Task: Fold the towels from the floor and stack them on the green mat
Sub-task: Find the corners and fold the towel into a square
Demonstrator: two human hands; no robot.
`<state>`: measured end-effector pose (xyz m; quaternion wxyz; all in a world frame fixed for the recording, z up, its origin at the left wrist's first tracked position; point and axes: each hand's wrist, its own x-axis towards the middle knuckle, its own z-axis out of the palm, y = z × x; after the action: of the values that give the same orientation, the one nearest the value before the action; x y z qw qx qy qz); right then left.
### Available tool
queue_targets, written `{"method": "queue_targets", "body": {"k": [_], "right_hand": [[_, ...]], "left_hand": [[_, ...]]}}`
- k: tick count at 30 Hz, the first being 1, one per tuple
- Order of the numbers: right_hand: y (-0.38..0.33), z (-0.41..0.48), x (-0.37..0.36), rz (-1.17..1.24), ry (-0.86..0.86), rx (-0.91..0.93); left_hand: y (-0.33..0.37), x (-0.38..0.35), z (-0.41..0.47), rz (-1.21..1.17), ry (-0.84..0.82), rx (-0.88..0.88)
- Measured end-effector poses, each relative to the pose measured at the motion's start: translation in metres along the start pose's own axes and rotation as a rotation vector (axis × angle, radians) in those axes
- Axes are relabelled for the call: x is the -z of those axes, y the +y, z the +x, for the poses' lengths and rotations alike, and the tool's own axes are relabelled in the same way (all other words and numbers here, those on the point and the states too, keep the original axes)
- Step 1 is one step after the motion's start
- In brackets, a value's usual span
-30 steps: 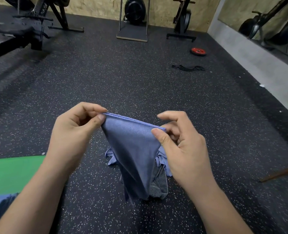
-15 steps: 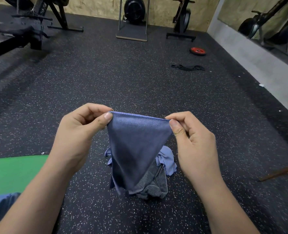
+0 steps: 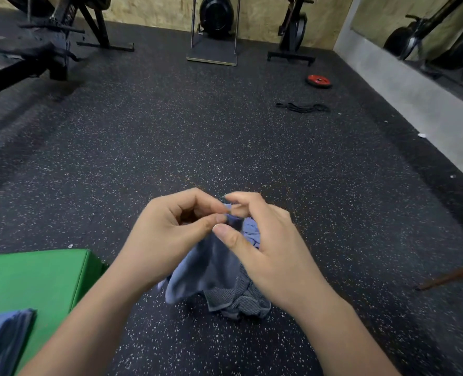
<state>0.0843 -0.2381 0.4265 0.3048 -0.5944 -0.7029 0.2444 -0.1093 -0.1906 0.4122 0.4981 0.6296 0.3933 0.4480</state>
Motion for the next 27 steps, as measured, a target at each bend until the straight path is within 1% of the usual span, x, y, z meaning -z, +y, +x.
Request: {"method": "queue_targets", "body": {"k": [2,5,10,14,17,21,24,27], "right_hand": [[0.001,0.001,-0.002,0.019,0.020,0.031],[0.004,0.002,0.001,0.069,0.088,0.059],[0.003,0.003,0.003,0.174,0.065,0.087],[0.005,0.005,0.004,0.145,0.080,0.083],[0.007,0.006,0.008,0.136,0.134,0.071],[0.008,0.006,0.015,0.126,0.200,0.067],[0.009,0.006,0.025,0.124,0.312,0.066],[0.010,0.006,0.034,0.111,0.435,0.065]], "left_hand": [[0.000,-0.002,-0.001,-0.013,-0.023,-0.006],[-0.002,-0.003,-0.001,-0.066,-0.005,-0.017],[-0.009,-0.016,-0.004,-0.177,-0.007,0.008],[-0.014,-0.022,-0.006,-0.233,-0.030,0.059],[-0.023,-0.024,-0.008,-0.236,-0.100,0.081],[-0.033,-0.024,-0.010,-0.161,-0.155,0.125],[-0.036,-0.017,-0.009,-0.143,-0.178,0.174],[-0.038,-0.004,-0.006,-0.090,-0.149,0.195]]}}
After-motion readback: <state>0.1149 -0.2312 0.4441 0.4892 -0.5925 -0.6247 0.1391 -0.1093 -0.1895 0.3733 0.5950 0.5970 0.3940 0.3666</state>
